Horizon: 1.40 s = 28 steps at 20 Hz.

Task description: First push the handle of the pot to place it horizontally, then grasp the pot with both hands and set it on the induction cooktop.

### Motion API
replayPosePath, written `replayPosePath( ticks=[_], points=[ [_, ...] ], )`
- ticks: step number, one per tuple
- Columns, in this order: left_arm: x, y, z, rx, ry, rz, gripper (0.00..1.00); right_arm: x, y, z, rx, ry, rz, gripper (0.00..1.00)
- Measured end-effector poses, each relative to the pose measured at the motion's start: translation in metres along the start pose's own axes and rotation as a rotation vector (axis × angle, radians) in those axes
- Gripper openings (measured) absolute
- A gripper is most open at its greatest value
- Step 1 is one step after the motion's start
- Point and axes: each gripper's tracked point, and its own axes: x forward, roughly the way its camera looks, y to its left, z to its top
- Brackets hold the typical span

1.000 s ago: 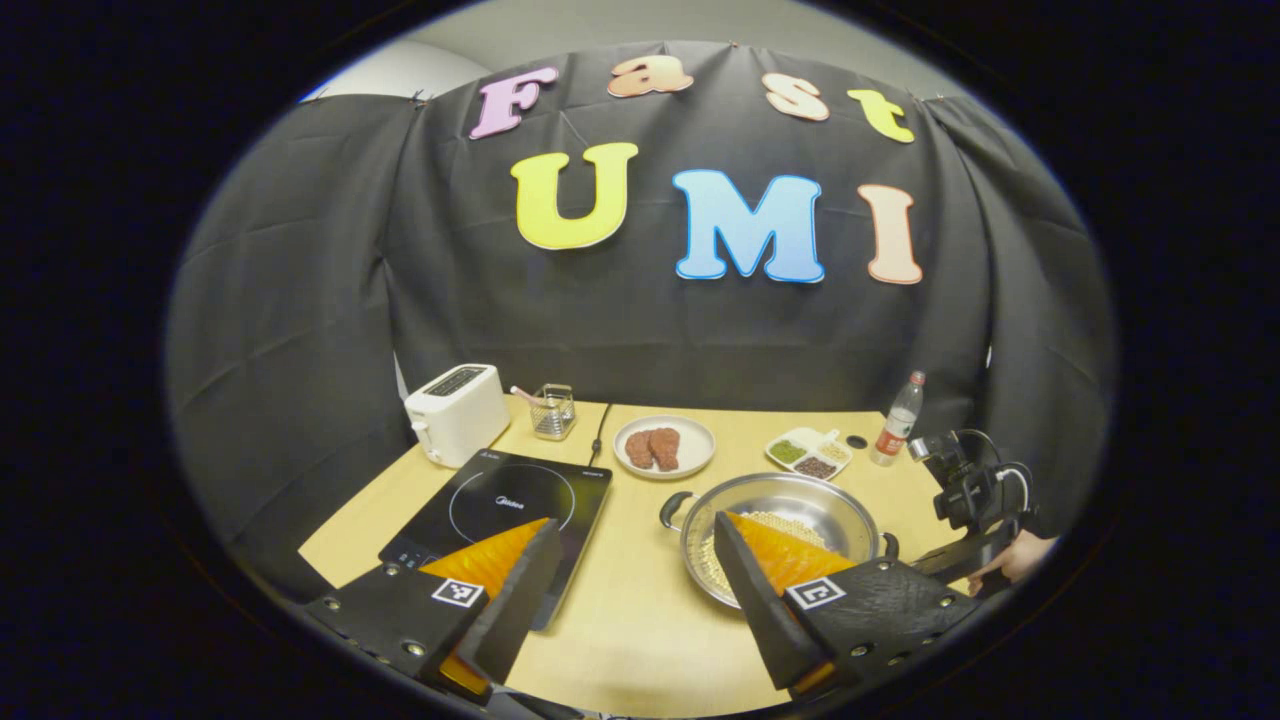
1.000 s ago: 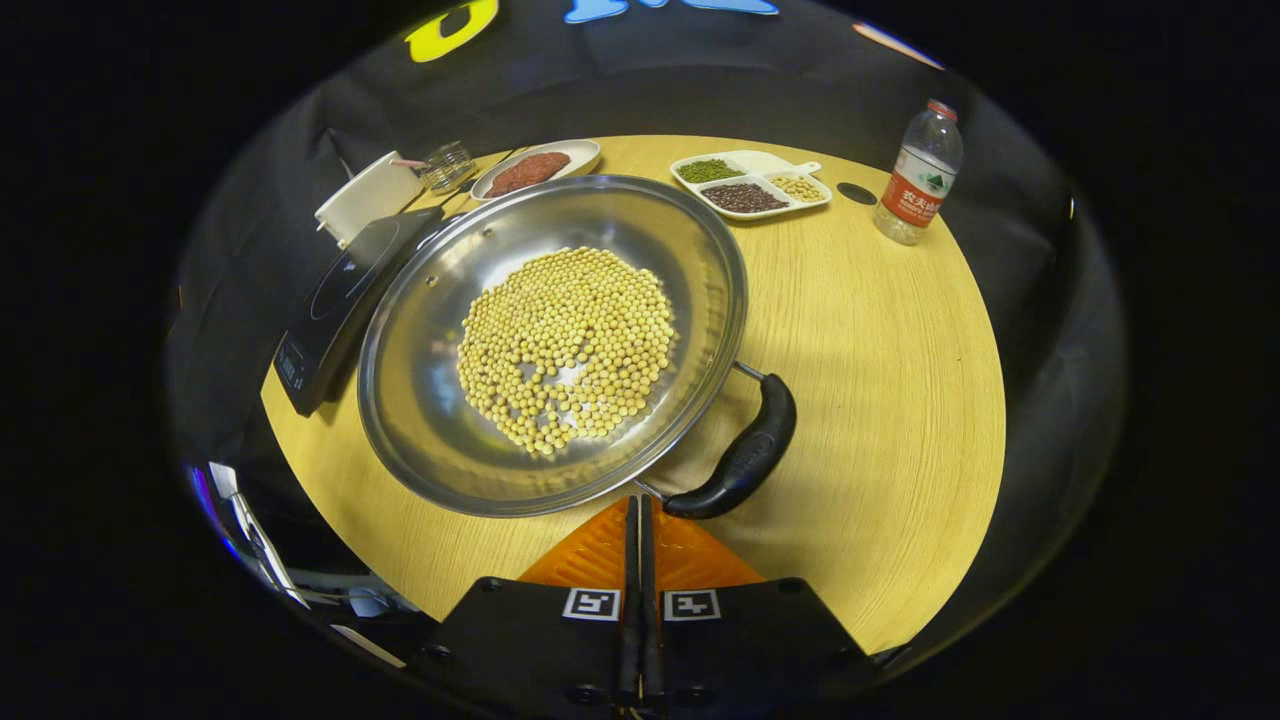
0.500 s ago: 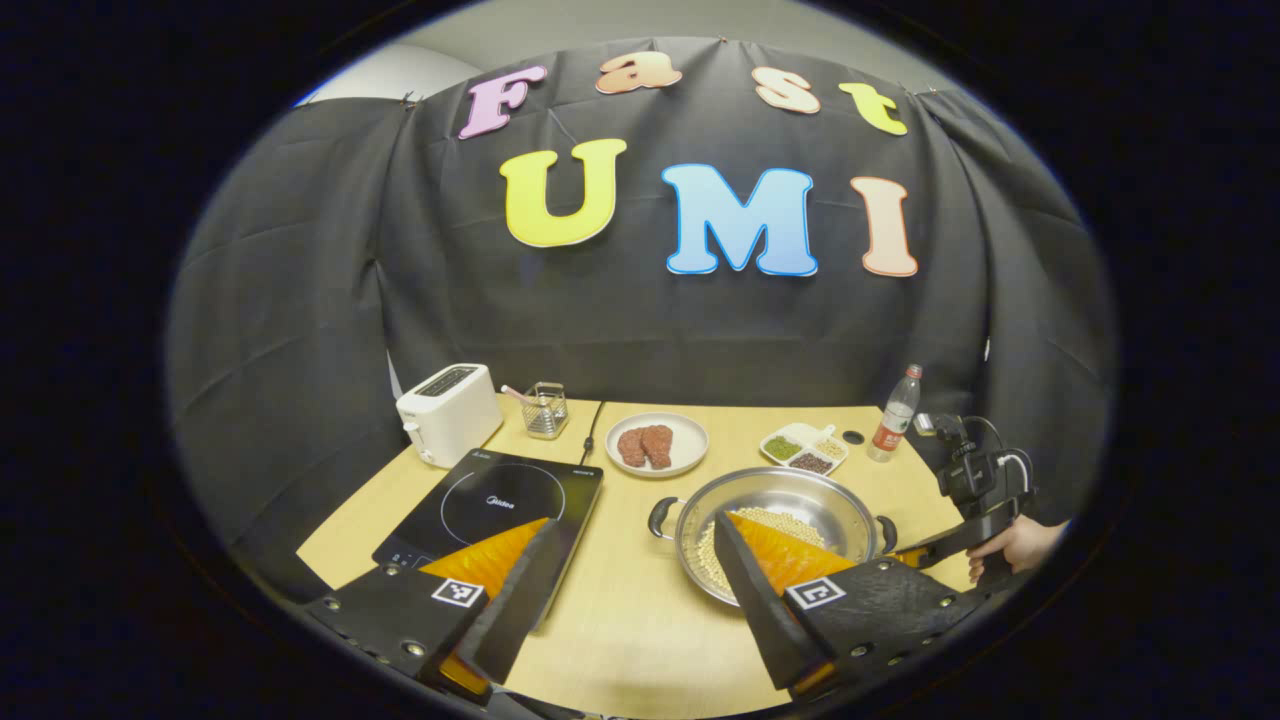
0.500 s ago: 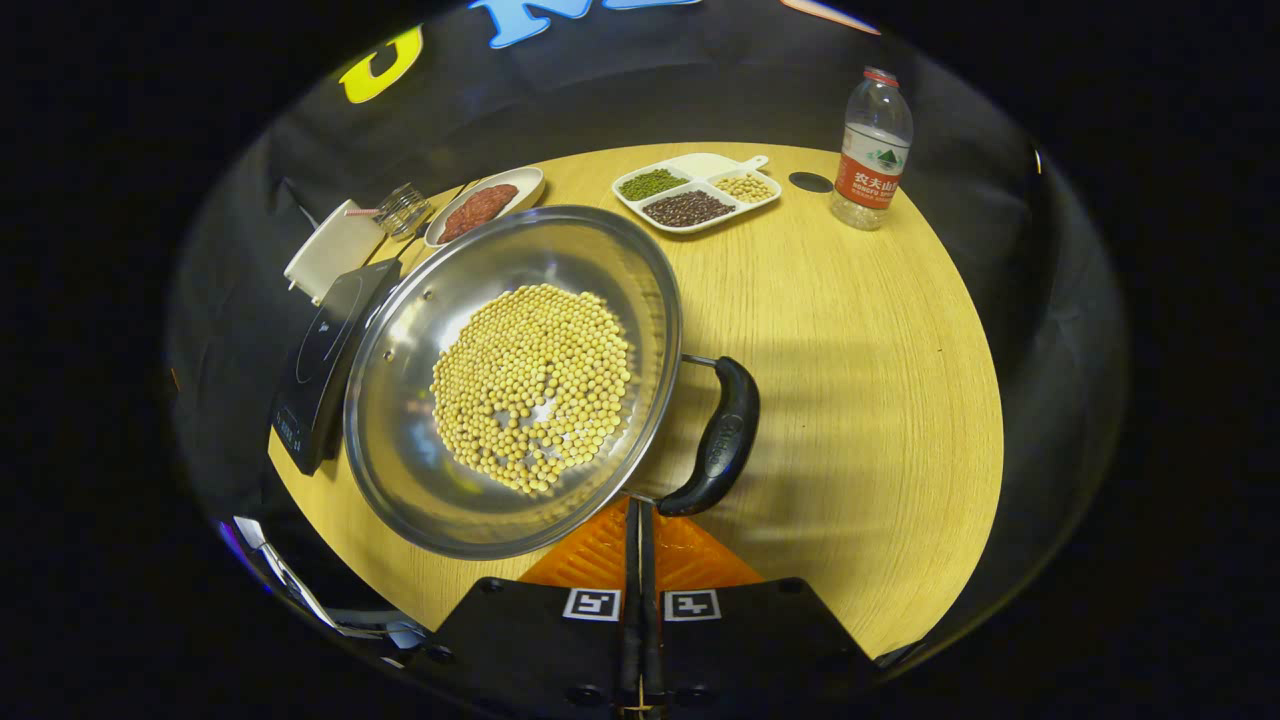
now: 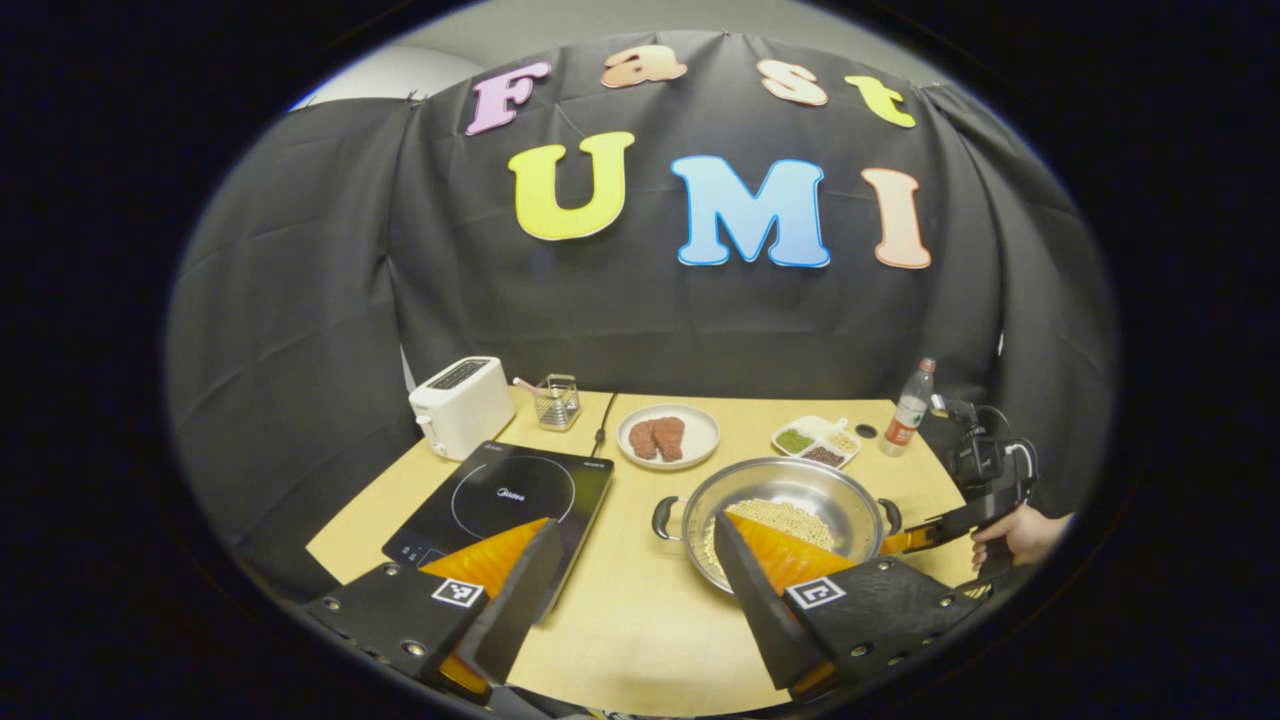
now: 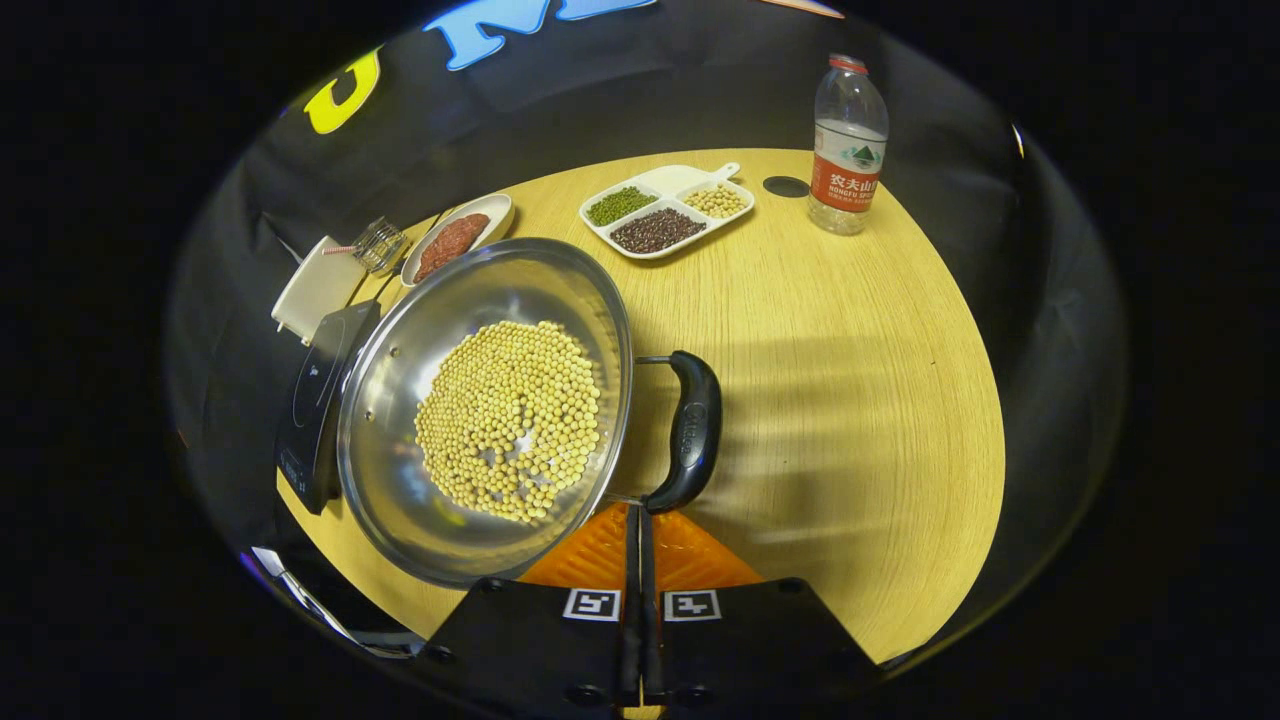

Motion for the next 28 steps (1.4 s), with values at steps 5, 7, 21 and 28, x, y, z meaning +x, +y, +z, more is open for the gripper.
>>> replayPosePath(
  ticks=[5, 7, 21, 28],
  points=[
    [0.009, 0.005, -0.007, -0.054, 0.027, -0.007, 0.94, -0.006, -0.006, 0.001, -0.007, -0.025, -0.021, 0.02],
    [0.016, 0.01, -0.014, -0.083, 0.05, -0.032, 0.91, -0.016, -0.014, 0.001, -0.005, -0.046, -0.05, 0.02],
    [0.109, 0.048, -0.035, -0.129, 0.161, -0.26, 0.91, -0.107, -0.001, 0.032, 0.158, -0.23, -0.148, 0.98],
    [0.177, 0.038, -0.053, -0.154, 0.263, -0.339, 0.94, -0.074, 0.007, 0.056, 0.207, -0.209, -0.145, 0.98]
  ],
)
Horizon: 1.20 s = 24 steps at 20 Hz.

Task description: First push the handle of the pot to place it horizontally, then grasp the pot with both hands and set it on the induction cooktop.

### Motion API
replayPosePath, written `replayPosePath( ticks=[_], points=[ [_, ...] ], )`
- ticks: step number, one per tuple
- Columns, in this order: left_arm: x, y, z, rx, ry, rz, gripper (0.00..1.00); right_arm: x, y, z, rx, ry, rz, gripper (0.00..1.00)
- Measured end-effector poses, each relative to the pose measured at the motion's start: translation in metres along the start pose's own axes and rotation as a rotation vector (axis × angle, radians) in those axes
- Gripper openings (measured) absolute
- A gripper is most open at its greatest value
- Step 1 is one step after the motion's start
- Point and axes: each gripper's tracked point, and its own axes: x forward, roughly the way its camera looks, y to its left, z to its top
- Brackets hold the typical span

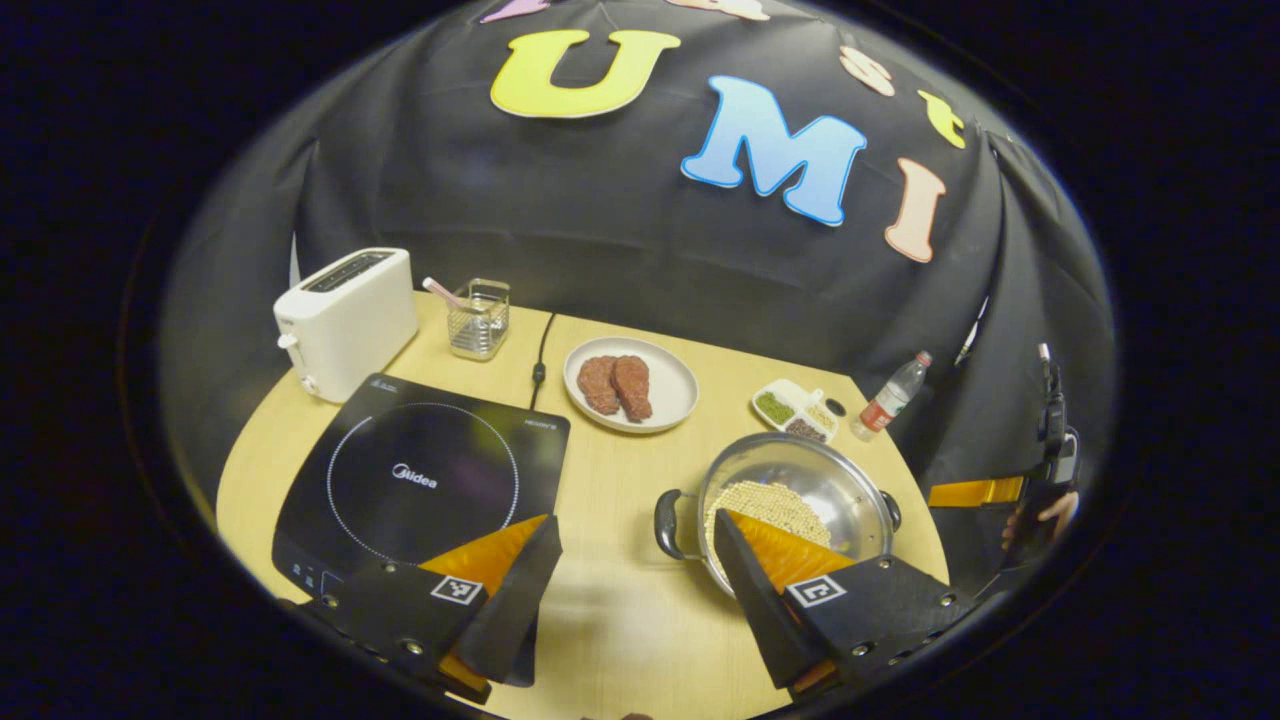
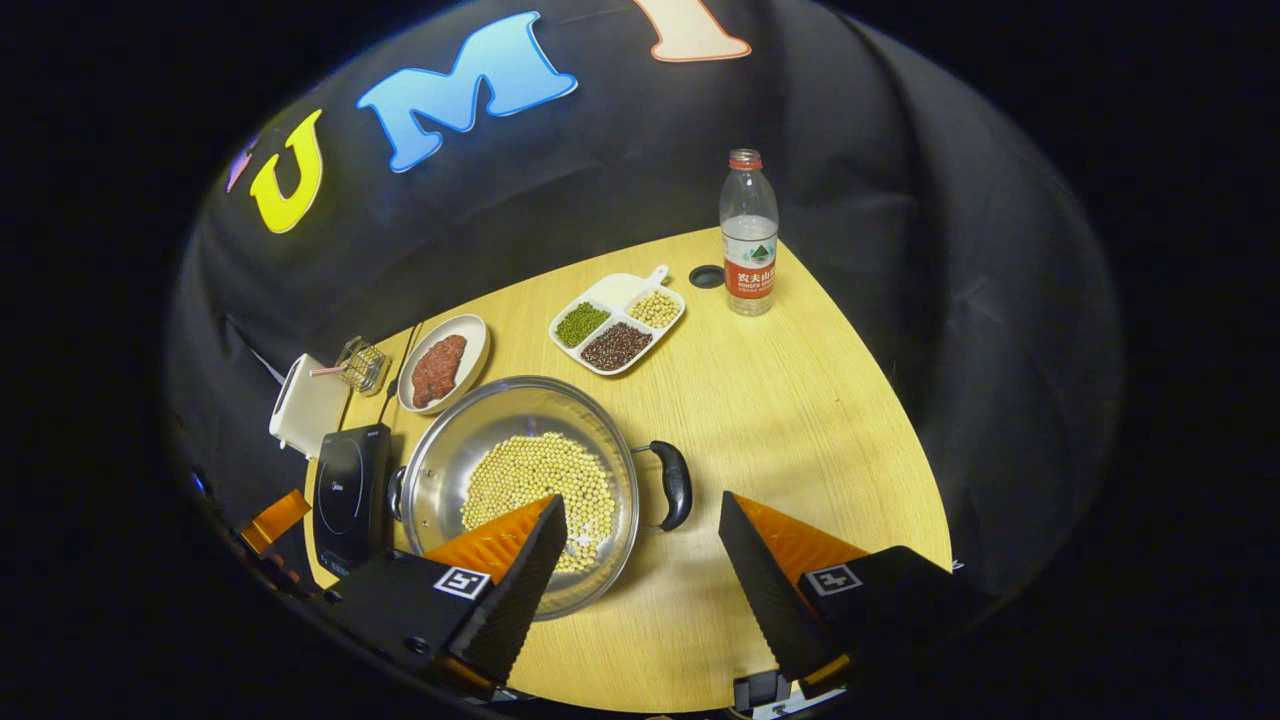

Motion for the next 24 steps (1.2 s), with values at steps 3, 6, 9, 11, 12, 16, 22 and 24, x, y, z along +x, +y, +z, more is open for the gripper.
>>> replayPosePath(
  ticks=[3, 6, 9, 11, 12, 16, 22, 24],
  points=[
    [0.032, -0.006, -0.01, -0.015, 0.057, -0.031, 0.94, 0.017, -0.004, 0.002, -0.002, 0.017, -0.007, 0.98],
    [0.066, -0.014, -0.024, -0.023, 0.118, -0.049, 0.94, 0.037, -0.008, 0.002, -0.019, 0.034, -0.007, 0.98],
    [0.09, -0.022, -0.038, -0.011, 0.164, -0.068, 0.94, 0.055, -0.008, -0.002, -0.031, 0.055, 0.004, 0.98],
    [0.107, -0.03, -0.05, -0.011, 0.194, -0.083, 0.95, 0.067, -0.008, -0.003, -0.035, 0.067, 0.013, 0.98],
    [0.113, -0.032, -0.054, -0.019, 0.207, -0.086, 0.94, 0.072, -0.008, -0.004, -0.039, 0.072, 0.016, 0.98],
    [0.138, -0.031, -0.069, -0.062, 0.257, -0.078, 0.94, 0.093, -0.004, -0.013, -0.05, 0.104, 0.032, 0.98],
    [0.155, -0.036, -0.08, -0.079, 0.289, -0.09, 0.86, 0.113, 0.002, -0.027, -0.052, 0.155, 0.049, 0.89],
    [0.159, -0.036, -0.083, -0.082, 0.295, -0.087, 0.76, 0.12, 0.003, -0.028, -0.052, 0.154, 0.048, 0.86]
  ],
)
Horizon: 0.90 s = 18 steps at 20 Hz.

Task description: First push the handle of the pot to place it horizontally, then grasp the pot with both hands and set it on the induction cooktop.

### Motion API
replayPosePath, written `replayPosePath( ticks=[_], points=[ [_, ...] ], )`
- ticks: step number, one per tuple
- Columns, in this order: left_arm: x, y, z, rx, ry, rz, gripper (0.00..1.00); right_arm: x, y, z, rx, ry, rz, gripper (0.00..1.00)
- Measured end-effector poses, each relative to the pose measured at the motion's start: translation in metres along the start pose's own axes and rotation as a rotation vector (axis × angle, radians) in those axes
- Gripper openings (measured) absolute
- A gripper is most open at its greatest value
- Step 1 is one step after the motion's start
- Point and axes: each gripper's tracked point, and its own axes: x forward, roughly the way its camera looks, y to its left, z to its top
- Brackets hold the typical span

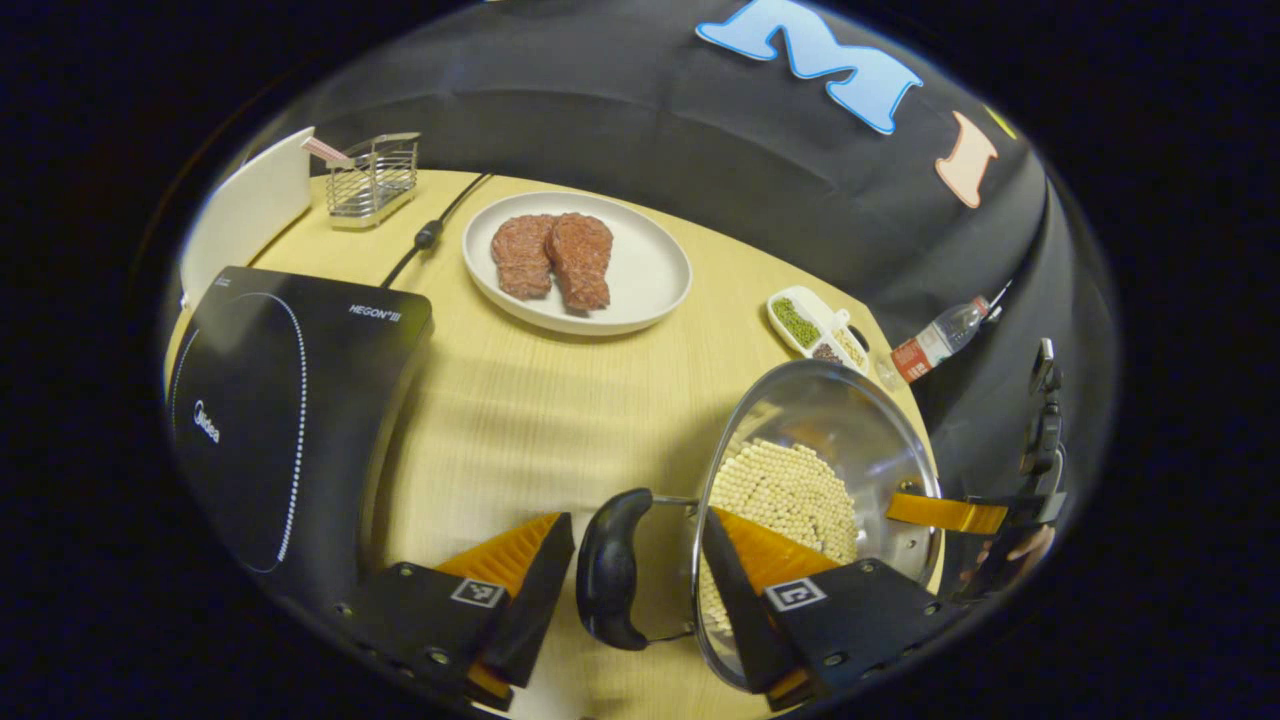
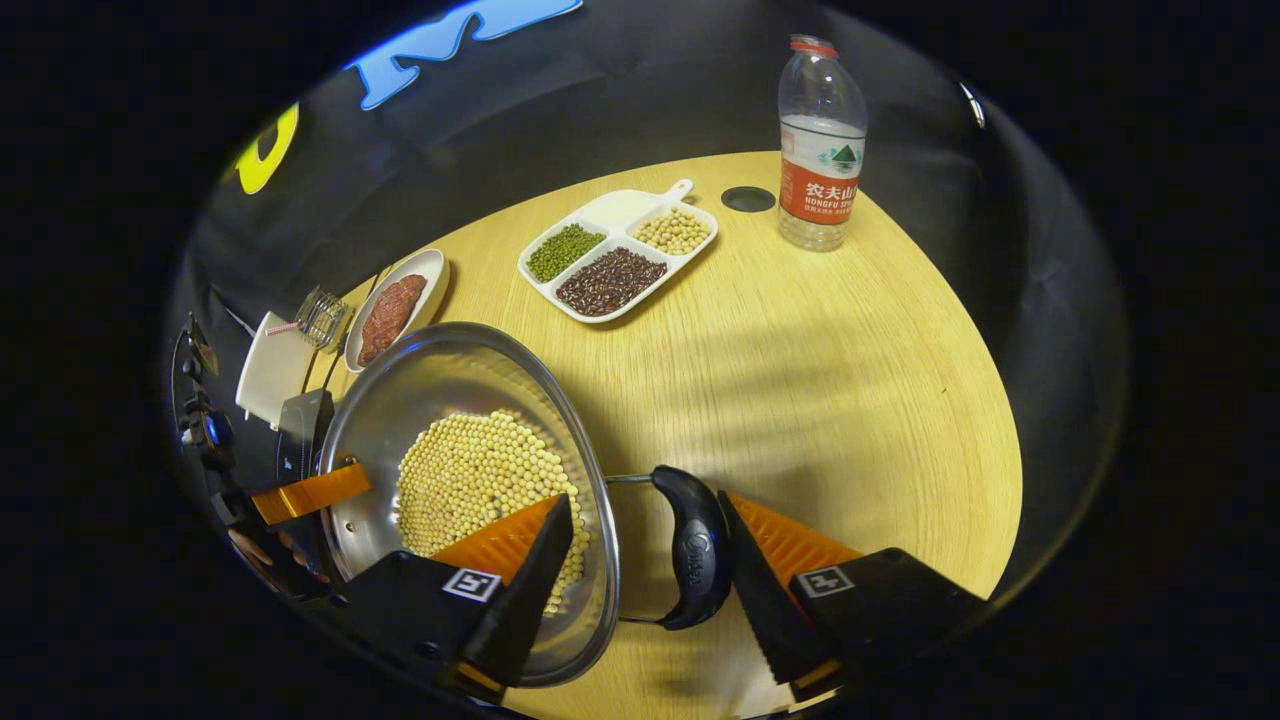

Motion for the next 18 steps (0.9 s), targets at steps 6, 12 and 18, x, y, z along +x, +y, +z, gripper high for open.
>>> replayPosePath(
  ticks=[6, 12, 18],
  points=[
    [0.007, -0.004, -0.004, -0.014, 0.024, -0.011, 0.57, 0.001, -0.008, -0.001, -0.001, 0.015, -0.002, 0.64],
    [0.007, -0.004, -0.004, 0.006, 0.03, -0.014, 0.53, -0.001, -0.007, -0.006, 0.001, 0.035, 0.028, 0.51],
    [0.011, -0.007, -0.002, 0.022, 0.047, -0.009, 0.52, -0.017, -0.007, -0.02, -0.005, 0.034, 0.008, 0.51]
  ],
)
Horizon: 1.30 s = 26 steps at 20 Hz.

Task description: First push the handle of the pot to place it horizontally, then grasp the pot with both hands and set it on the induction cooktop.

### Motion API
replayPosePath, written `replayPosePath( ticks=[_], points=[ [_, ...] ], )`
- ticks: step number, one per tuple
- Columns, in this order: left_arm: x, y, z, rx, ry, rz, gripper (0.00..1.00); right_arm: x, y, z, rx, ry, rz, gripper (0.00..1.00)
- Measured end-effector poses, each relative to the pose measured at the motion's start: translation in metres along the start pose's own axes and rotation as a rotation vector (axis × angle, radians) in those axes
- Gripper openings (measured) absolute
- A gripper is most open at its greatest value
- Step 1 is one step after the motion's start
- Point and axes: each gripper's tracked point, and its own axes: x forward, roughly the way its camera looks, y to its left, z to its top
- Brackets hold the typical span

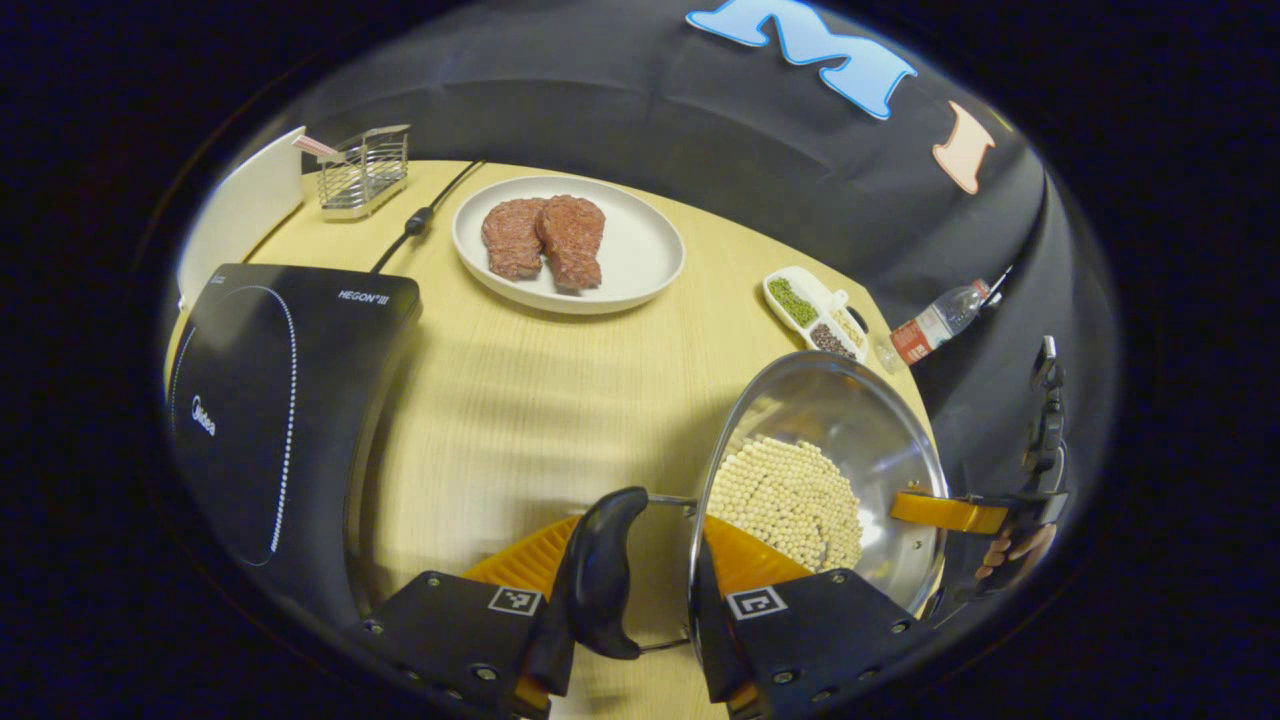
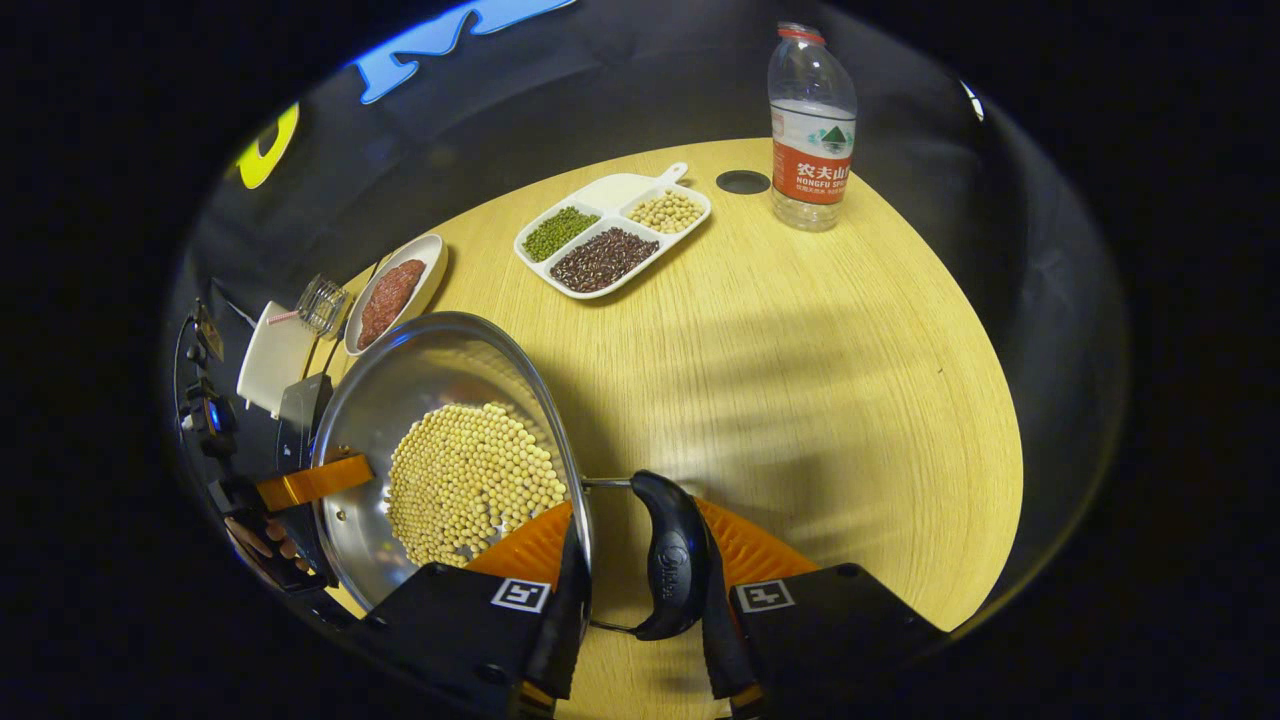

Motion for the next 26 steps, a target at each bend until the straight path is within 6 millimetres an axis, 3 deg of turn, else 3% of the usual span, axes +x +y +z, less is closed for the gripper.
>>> replayPosePath(
  ticks=[6, 7, 8, 13, 16, 20, 24, 26],
  points=[
    [0.001, 0.003, 0.008, 0.032, -0.006, -0.022, 0.52, -0.04, 0.007, -0.016, 0.022, -0.027, -0.015, 0.51],
    [0.004, 0.003, 0.008, 0.037, -0.006, -0.029, 0.55, -0.048, 0.009, -0.02, 0.028, -0.03, -0.019, 0.53],
    [0.004, 0.003, 0.009, 0.041, -0.002, -0.034, 0.52, -0.055, 0.011, -0.025, 0.033, -0.033, -0.023, 0.51],
    [0.008, 0.005, 0.017, 0.069, 0.011, -0.062, 0.52, -0.09, 0.03, -0.055, 0.065, -0.049, -0.04, 0.53],
    [0.005, 0.009, 0.025, 0.086, 0.006, -0.08, 0.55, -0.107, 0.048, -0.074, 0.083, -0.063, -0.049, 0.51],
    [0.007, 0.011, 0.028, 0.1, -0.002, -0.098, 0.48, -0.123, 0.08, -0.097, 0.096, -0.082, -0.059, 0.51],
    [0.009, 0.01, 0.03, 0.104, -0.011, -0.099, 0.55, -0.125, 0.121, -0.117, 0.096, -0.096, -0.058, 0.53],
    [0.011, 0.008, 0.027, 0.101, -0.011, -0.093, 0.52, -0.119, 0.14, -0.125, 0.093, -0.092, -0.051, 0.53]
  ],
)
